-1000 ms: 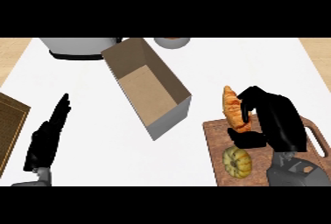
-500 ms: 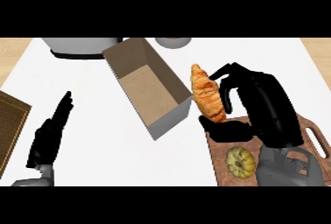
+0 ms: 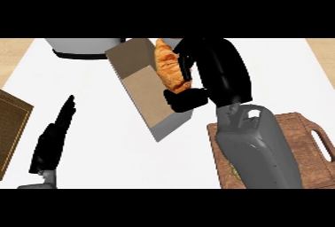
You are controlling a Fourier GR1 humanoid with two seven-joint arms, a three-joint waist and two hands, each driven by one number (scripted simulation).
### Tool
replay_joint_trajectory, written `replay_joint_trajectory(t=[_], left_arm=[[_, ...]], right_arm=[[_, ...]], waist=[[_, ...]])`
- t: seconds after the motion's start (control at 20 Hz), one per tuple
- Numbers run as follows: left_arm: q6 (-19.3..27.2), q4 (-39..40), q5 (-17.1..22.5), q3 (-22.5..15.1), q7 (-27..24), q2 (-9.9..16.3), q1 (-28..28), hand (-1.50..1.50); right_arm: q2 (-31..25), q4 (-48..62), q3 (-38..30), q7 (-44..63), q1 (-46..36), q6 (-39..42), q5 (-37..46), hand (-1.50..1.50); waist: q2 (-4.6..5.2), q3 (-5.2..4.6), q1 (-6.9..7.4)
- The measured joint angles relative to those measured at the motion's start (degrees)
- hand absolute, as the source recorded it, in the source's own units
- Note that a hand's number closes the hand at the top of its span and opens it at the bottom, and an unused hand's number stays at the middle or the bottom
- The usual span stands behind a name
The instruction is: Pick the croissant from the cutting board and place it in the cardboard box
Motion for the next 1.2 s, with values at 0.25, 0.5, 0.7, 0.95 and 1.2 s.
replay_joint_trajectory(t=[0.25,0.5,0.7,0.95,1.2], left_arm=[[-0.4,0.2,-0.5,-0.3,1.6,-0.1,-1.8,0.0],[-0.4,0.0,-0.6,-0.4,0.4,-0.4,-1.3,0.0],[-1.1,0.6,-0.3,-0.2,0.4,-0.3,-2.2,0.0],[-1.8,1.3,0.0,0.3,0.5,0.3,-3.5,0.0],[-1.8,1.8,-0.6,-0.6,0.2,-0.5,-4.0,0.0]], right_arm=[[0.1,15.2,1.9,1.9,-9.9,-6.1,-3.6,1.5],[0.1,30.6,4.7,-0.9,-15.1,-13.2,-7.8,1.5],[0.1,41.9,7.1,-2.3,-19.8,-17.2,-11.7,1.5],[0.1,52.7,8.3,-4.5,-22.9,-22.7,-18.1,-1.5],[-0.3,58.5,10.5,-8.7,-24.5,-29.0,-24.5,-1.5]], waist=[[0.18,-0.01,0.59],[0.38,-0.02,1.32],[0.51,-0.02,1.74],[0.76,-0.02,2.53],[0.67,-0.02,3.41]])
